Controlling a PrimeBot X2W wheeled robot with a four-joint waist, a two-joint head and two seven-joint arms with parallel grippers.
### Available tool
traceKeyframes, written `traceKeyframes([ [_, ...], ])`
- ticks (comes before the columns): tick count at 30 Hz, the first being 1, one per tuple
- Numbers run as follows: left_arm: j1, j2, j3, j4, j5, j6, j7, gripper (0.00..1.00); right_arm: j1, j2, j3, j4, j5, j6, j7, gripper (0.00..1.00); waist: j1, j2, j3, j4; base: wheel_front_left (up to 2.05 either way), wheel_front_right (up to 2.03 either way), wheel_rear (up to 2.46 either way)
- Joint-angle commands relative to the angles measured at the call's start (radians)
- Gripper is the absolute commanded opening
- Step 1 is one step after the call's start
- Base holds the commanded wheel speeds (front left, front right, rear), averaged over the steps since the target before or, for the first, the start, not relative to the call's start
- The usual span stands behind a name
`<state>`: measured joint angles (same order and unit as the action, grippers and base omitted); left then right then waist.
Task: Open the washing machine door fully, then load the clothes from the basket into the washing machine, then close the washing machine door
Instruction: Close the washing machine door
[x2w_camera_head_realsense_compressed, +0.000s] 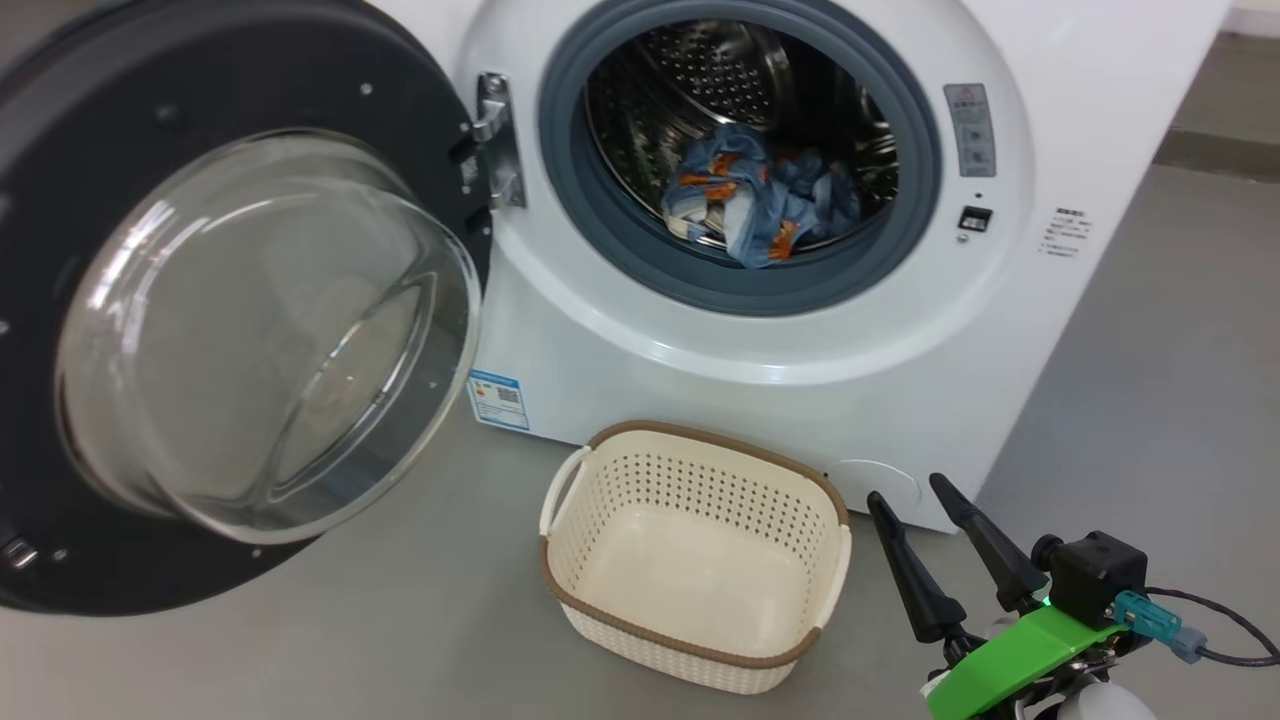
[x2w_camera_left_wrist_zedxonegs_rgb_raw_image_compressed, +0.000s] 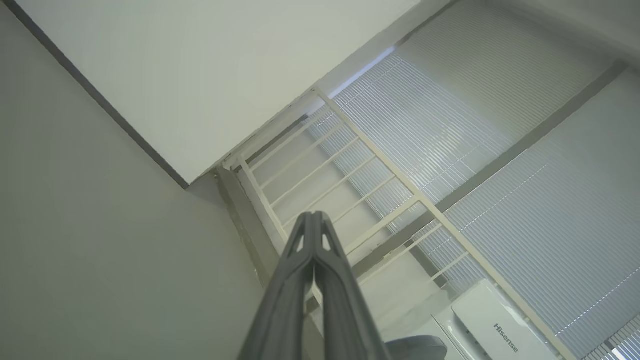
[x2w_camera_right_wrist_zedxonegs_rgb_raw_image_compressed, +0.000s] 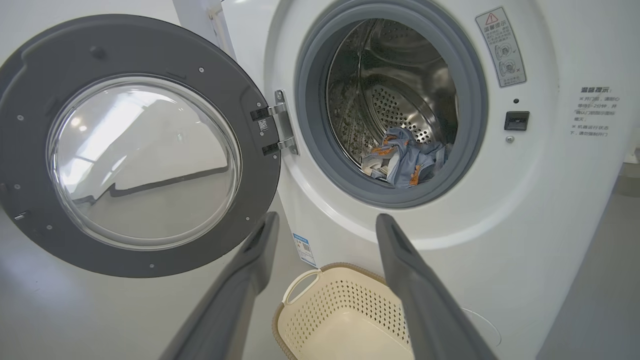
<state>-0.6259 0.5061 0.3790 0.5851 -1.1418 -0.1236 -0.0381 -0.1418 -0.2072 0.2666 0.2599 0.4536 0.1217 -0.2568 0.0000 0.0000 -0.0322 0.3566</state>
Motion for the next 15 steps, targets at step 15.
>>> traceKeyframes([
  [15, -0.018, 0.129, 0.105, 0.324, -0.215, -0.007, 0.122, 0.0, -0.054, -0.05, 0.032, -0.021, 0.011, 0.009, -0.005, 1.0, 0.0, 0.0, 0.094, -0.125, 0.0, 0.0, 0.0],
])
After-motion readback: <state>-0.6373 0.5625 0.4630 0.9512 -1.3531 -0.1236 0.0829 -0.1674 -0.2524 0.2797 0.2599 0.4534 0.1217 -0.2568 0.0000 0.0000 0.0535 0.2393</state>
